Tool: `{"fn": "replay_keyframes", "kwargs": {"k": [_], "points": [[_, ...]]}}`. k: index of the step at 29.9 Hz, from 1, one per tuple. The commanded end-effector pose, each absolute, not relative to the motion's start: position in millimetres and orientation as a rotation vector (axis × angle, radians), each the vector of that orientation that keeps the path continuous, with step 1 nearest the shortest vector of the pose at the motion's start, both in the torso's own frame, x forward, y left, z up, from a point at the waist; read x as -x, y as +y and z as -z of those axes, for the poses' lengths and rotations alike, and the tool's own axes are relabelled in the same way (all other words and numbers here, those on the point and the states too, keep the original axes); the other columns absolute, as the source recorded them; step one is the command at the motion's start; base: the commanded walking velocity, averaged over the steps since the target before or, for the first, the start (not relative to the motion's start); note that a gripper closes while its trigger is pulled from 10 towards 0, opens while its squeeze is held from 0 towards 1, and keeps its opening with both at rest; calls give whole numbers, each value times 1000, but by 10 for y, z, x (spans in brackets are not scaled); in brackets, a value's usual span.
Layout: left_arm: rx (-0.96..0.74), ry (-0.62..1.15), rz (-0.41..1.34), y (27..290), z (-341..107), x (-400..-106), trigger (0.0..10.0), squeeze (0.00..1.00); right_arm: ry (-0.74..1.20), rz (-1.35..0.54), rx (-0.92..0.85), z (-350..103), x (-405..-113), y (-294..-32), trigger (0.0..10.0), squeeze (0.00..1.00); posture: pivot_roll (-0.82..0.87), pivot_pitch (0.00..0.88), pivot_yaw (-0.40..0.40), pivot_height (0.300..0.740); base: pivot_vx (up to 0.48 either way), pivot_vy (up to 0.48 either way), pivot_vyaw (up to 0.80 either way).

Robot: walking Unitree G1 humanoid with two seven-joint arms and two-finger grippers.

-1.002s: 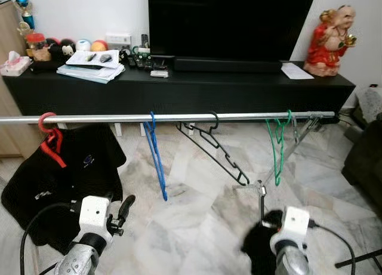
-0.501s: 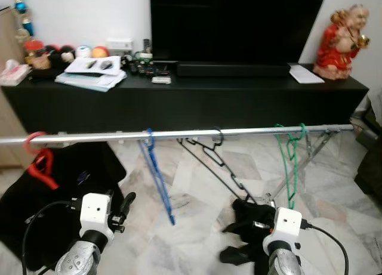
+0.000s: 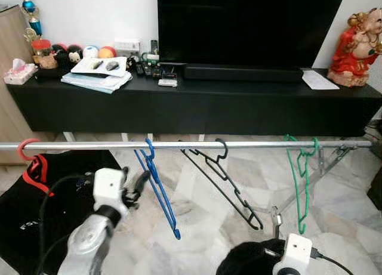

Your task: Hang hanger

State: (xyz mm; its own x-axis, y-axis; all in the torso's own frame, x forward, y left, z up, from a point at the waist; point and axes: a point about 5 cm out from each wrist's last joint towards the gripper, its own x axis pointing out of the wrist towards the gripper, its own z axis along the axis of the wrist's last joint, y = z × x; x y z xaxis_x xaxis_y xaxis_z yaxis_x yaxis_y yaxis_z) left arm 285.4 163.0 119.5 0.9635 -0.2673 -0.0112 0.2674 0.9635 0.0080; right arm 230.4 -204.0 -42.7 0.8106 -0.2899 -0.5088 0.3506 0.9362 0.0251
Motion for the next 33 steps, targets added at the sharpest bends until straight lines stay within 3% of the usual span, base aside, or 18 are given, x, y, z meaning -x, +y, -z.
{"fn": "replay_keyframes", "kwargs": {"k": [1,8,11,18,19,26,31,32,33], "points": [[-83,95,299,1561,-1170,-2896,10000,0,526,351,-128,413,-2331,-2064,10000,0,163,0,-57,740,0,0,0],[-119,257,251,1496,-1120,-2934,10000,0,531,323,-122,416,-2332,-2063,10000,0,162,0,-65,740,0,0,0],[-89,319,135,1533,-1157,-2923,10000,0,537,326,-121,421,-2323,-2078,10000,0,163,0,-71,740,0,0,0],[-38,324,131,1365,-1206,-3124,10000,0,537,310,-118,405,-2359,-2065,10000,0,159,0,-102,740,0,0,0],[-53,337,137,1325,-1190,-3141,10000,1000,538,303,-111,401,-2364,-2074,10000,0,160,0,-108,740,0,0,0],[-31,407,150,1173,-1169,-3155,10000,1000,542,304,-92,383,-2382,-2134,10000,0,162,0,-133,740,0,0,0],[-33,430,52,1201,-1099,-3206,10000,1000,545,300,-88,375,-2398,-2141,10000,0,161,0,-137,740,0,0,0],[11,430,31,1181,-1086,-3243,10000,0,546,300,-89,373,-2403,-2140,10000,0,157,0,-138,740,0,0,0],[21,430,27,1172,-1086,-3255,10000,0,546,299,-89,373,-2404,-2141,10000,0,152,0,-140,740,0,0,0]]}}
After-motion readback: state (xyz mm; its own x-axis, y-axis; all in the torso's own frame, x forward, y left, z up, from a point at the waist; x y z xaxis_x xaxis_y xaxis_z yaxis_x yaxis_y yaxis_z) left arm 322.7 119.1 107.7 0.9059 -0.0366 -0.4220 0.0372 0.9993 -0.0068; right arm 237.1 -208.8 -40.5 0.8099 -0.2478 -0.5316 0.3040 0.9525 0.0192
